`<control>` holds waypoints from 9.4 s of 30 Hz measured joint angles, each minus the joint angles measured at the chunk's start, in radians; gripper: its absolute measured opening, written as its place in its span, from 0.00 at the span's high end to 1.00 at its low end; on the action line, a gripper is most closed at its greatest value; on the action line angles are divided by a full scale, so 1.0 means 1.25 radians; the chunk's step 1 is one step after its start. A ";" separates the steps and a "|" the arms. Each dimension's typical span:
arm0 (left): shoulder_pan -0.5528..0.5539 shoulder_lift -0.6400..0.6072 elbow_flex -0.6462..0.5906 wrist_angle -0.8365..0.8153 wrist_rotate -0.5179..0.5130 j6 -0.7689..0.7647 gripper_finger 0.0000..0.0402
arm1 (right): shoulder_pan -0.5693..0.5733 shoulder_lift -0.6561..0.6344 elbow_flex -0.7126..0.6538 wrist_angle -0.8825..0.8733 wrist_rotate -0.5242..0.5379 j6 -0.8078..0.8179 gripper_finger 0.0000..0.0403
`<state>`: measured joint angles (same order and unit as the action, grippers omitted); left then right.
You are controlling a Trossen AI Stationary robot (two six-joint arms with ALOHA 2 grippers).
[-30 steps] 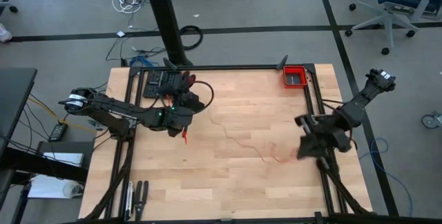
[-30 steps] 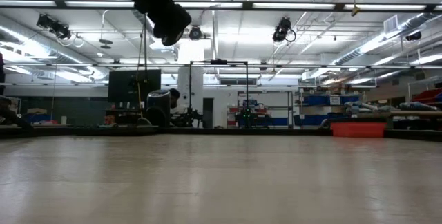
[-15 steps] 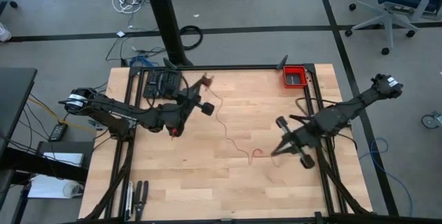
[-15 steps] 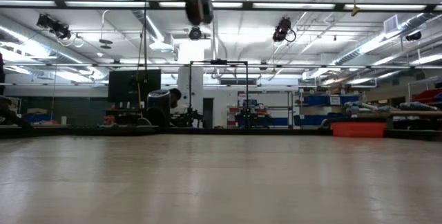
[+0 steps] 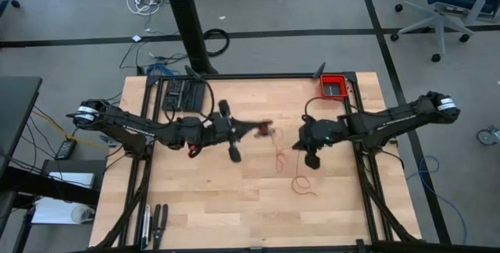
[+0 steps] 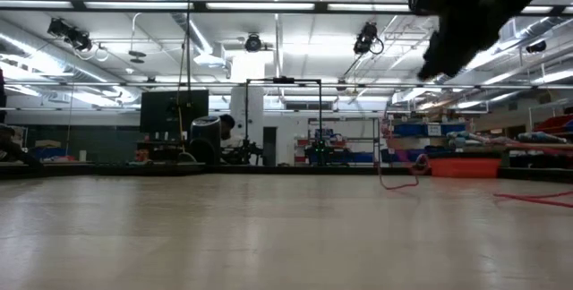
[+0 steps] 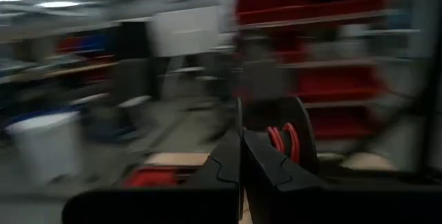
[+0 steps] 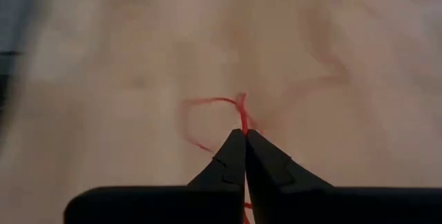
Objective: Coil cords
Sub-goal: Uncoil the red wire from the black spool
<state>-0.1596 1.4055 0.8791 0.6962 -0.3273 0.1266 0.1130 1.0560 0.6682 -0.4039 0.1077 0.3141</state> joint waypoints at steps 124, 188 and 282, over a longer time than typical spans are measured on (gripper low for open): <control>0.029 0.000 0.000 -0.391 -0.915 0.204 0.98 | 0.264 -0.158 0.000 0.444 0.099 -0.330 1.00; 0.071 0.000 0.000 -1.057 -0.394 -0.107 0.98 | 0.392 -0.217 0.000 0.753 0.554 -0.505 1.00; 0.044 0.000 0.000 -0.788 -0.995 0.028 0.98 | 0.294 -0.230 0.000 0.676 0.123 -0.338 1.00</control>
<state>-0.1047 1.4059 0.8787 -0.2885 -1.5708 0.1616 0.4808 0.7681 0.6678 0.4416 0.2611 -0.1078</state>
